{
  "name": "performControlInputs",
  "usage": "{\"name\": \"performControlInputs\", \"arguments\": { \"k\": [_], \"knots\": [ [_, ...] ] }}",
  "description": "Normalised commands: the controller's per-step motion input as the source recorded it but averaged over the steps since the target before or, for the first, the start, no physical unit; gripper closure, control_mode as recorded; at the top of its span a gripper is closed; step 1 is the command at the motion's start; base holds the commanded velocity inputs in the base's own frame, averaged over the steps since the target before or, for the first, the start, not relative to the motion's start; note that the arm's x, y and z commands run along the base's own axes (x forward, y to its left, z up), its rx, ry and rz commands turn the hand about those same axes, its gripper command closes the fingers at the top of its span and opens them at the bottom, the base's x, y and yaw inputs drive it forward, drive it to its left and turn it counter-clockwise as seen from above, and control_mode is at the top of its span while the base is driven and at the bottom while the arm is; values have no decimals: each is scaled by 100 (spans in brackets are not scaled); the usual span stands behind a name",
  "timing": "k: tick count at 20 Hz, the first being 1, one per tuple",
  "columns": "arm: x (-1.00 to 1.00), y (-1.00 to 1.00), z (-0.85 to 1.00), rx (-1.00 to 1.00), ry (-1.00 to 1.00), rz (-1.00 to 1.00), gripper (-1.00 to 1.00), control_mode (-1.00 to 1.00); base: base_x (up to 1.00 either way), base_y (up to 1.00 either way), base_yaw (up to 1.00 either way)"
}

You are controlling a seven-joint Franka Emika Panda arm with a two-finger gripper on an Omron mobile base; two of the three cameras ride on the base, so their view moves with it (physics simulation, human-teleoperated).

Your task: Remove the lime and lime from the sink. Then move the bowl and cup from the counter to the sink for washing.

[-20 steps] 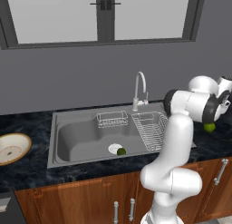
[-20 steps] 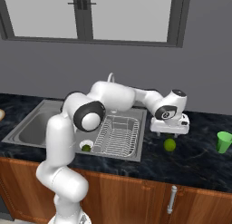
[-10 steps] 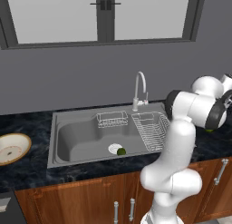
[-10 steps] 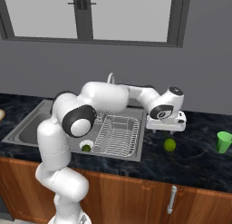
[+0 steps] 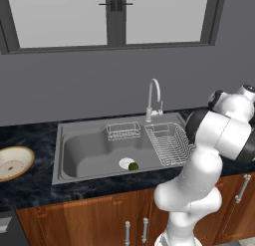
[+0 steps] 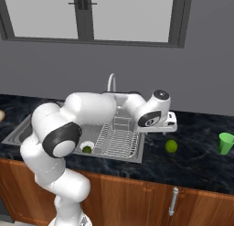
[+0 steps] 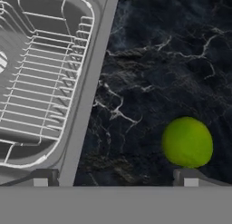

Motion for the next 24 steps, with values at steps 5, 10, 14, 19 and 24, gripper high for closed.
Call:
{"name": "performControlInputs", "arguments": {
  "k": [5, 10, 14, 19, 24],
  "knots": [
    [-24, 43, 20, -5, 0, 0, -100, -100, 0, 0, 0],
    [-25, 43, 20, -2, 1, 0, -100, -100, 0, 0, 0],
    [-31, 42, 15, 0, 0, 0, -100, -100, 0, 0, 0],
    [-30, 47, 10, 0, -1, 0, -100, -100, 0, 0, 0],
    [-24, 51, 10, -2, -4, -1, -100, -100, 0, 0, 0]
  ]
}}
